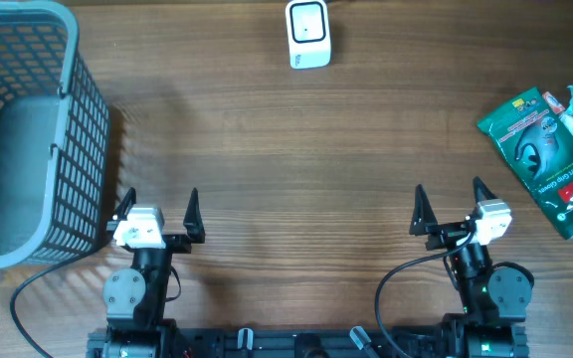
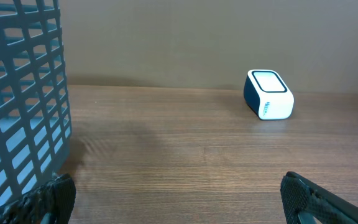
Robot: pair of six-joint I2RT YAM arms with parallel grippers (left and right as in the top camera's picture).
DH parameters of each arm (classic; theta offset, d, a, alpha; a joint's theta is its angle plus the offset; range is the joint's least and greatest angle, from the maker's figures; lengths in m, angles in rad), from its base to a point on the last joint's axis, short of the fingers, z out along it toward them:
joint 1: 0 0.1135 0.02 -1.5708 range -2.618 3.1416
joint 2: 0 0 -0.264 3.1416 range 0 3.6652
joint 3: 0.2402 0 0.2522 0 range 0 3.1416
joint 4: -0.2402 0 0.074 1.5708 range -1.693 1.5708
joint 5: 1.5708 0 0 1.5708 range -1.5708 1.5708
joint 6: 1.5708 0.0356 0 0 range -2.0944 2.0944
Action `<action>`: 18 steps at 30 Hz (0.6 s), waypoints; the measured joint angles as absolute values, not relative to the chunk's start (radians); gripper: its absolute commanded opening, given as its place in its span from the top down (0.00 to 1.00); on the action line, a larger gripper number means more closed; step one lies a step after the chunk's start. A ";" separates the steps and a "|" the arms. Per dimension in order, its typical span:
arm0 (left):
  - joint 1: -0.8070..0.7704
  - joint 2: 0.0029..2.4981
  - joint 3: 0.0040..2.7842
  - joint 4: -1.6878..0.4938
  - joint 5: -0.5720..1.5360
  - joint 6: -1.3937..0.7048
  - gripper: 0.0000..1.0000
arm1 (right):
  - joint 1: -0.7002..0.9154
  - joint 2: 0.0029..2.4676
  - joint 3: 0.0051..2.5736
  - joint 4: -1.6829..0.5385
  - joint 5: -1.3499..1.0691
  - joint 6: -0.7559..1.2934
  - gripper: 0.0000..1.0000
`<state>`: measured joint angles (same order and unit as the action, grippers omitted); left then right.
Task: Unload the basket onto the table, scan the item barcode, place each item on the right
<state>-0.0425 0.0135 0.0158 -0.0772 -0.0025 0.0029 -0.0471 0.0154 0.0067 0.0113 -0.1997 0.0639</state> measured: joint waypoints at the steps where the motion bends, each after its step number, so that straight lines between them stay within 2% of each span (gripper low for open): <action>1: -0.043 0.014 0.016 -0.078 -0.002 0.003 0.00 | -0.047 0.015 0.007 0.011 -0.199 0.049 0.00; 7: -0.043 0.014 0.016 -0.078 -0.002 0.003 0.00 | -0.047 0.015 0.007 0.011 -0.197 -0.033 0.00; 18: -0.043 0.014 0.016 -0.077 -0.002 0.003 0.00 | -0.047 0.015 0.007 0.011 -0.197 -0.051 0.00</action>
